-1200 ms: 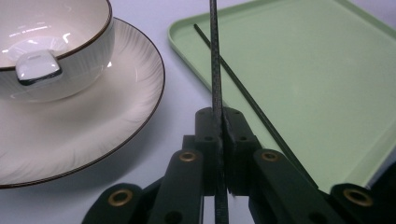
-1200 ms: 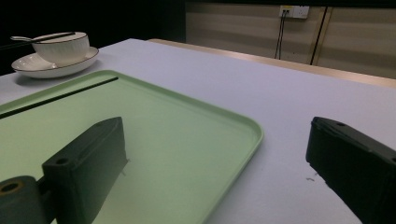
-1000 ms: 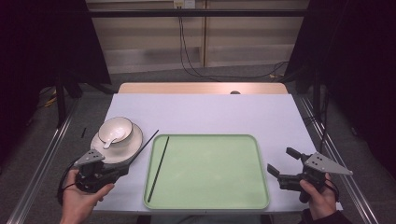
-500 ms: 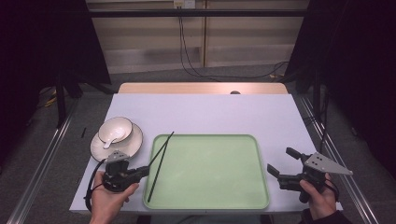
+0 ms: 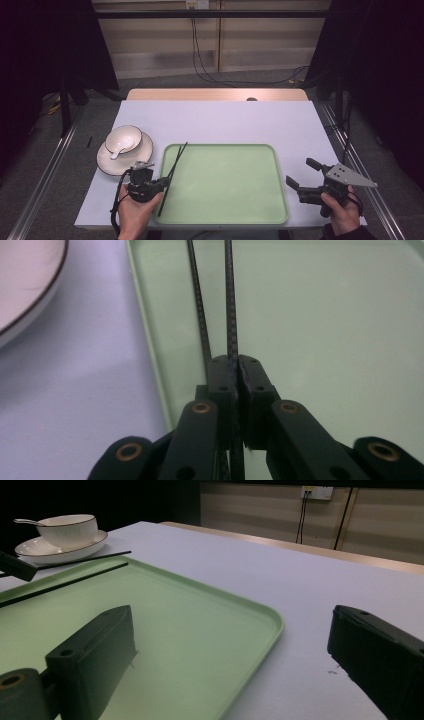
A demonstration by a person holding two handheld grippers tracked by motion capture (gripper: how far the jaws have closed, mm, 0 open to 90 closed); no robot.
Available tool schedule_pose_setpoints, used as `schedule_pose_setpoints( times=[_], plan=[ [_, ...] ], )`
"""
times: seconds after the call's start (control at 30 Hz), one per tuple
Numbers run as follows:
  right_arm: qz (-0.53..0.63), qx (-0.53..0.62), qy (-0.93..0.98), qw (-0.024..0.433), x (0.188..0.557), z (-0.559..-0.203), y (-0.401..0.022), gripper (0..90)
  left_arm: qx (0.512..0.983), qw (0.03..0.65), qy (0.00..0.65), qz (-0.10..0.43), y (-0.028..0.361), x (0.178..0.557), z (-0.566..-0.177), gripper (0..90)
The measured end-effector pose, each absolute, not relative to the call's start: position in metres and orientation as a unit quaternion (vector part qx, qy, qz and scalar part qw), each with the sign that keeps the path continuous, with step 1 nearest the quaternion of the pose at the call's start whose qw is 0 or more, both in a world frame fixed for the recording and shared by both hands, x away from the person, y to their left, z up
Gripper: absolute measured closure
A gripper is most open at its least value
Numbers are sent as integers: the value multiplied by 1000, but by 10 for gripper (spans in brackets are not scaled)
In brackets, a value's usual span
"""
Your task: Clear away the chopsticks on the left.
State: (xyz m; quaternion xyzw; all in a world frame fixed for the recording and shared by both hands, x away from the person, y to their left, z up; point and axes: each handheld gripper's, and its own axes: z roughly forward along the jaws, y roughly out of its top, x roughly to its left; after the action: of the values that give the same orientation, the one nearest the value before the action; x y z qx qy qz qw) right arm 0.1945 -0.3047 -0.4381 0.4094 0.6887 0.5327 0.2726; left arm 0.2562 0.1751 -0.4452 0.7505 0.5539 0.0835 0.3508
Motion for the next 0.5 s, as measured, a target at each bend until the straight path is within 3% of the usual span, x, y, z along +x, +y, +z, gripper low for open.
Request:
schedule_pose_setpoints(
  times=[0.5],
  plan=[
    [533,406,691,272,195,-438,-305,46,749,327,573,69,164,260,-463,855]
  ],
)
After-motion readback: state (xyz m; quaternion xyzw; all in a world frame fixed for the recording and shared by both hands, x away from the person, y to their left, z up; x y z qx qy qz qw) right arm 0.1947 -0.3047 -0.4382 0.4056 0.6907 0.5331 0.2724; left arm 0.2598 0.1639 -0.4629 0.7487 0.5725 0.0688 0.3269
